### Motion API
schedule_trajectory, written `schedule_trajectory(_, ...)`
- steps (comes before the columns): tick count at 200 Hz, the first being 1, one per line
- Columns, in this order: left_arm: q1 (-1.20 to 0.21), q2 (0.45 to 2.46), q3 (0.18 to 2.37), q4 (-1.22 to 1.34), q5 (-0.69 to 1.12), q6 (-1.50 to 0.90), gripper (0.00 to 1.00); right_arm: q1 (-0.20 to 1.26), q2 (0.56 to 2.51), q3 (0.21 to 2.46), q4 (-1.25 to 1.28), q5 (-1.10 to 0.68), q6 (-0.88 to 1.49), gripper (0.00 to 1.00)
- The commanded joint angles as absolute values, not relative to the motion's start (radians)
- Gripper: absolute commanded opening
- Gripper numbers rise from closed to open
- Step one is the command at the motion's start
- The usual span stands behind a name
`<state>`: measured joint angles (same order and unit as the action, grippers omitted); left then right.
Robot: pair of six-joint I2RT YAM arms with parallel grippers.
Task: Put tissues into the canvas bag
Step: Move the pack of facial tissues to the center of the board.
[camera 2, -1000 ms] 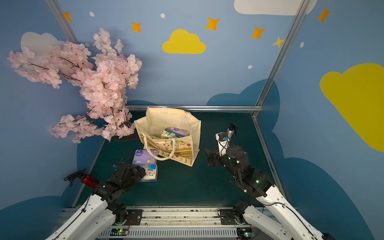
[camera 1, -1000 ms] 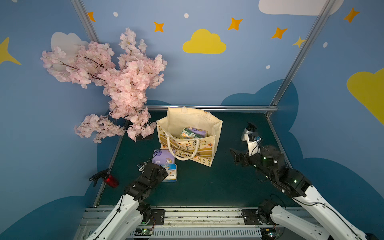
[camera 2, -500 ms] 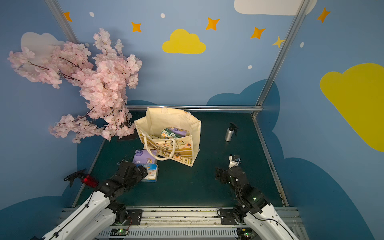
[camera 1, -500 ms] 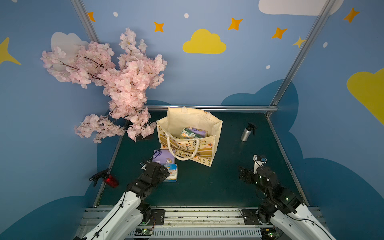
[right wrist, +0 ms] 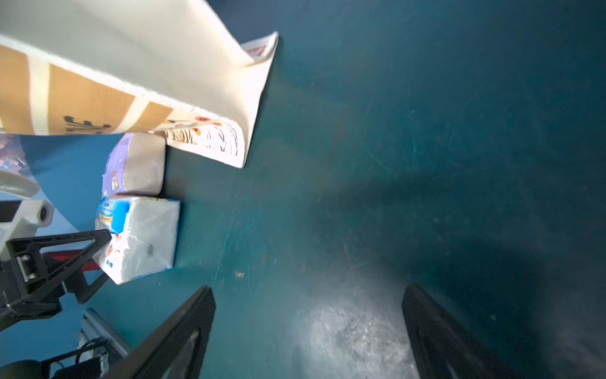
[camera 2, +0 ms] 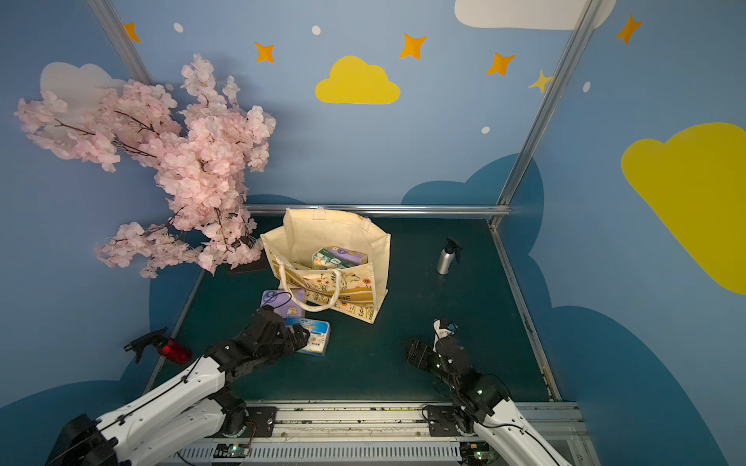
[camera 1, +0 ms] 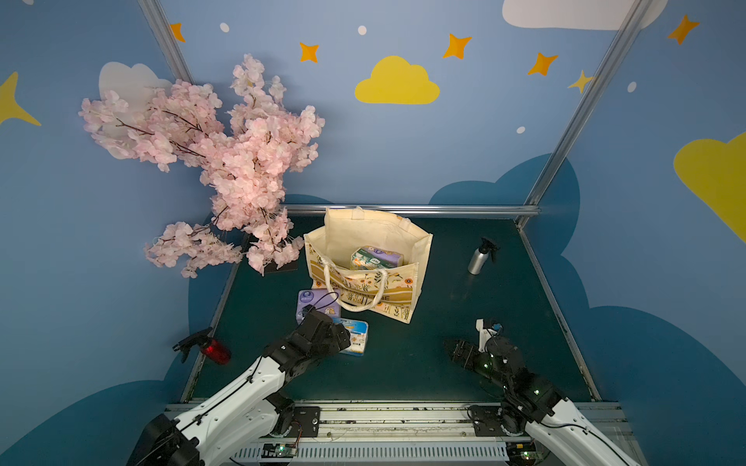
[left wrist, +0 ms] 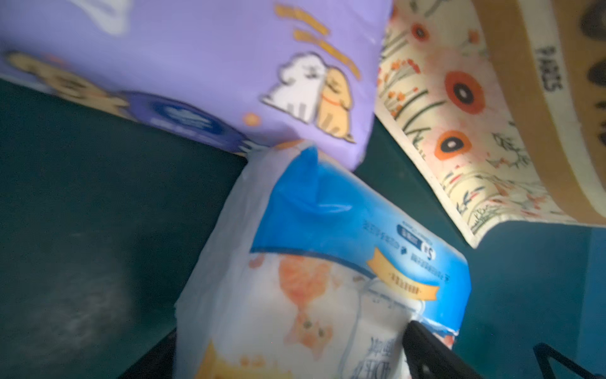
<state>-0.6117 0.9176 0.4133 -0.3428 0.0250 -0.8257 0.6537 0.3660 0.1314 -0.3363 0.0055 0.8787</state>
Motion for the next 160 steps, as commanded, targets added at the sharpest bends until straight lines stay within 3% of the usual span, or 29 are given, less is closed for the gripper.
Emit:
schedule_trajectory(1, -0.668, 0.973, 0.459, -0.268, 0.057, -0.832, 1.00, 0.675, 0.417, 0.127, -0.270, -0.037, 0.924, 0.90)
schedule_trajectory(68, -0.807, 1.001, 0.521, -0.238, -0.019, -0.941, 1.00, 0.788, 0.676, 0.201, -0.071, -0.075, 1.013, 0.89)
schedule_trajectory(120, -0.772, 0.858, 0.514, -0.448, -0.157, -0.886, 1.00, 0.854, 0.995, 0.282, 0.191, -0.107, 1.031, 0.87)
schedule_trajectory(160, -0.672, 0.821, 0.474, -0.432, -0.073, -0.808, 1.00, 0.881, 1.161, 0.334, 0.349, -0.112, 1.057, 0.86)
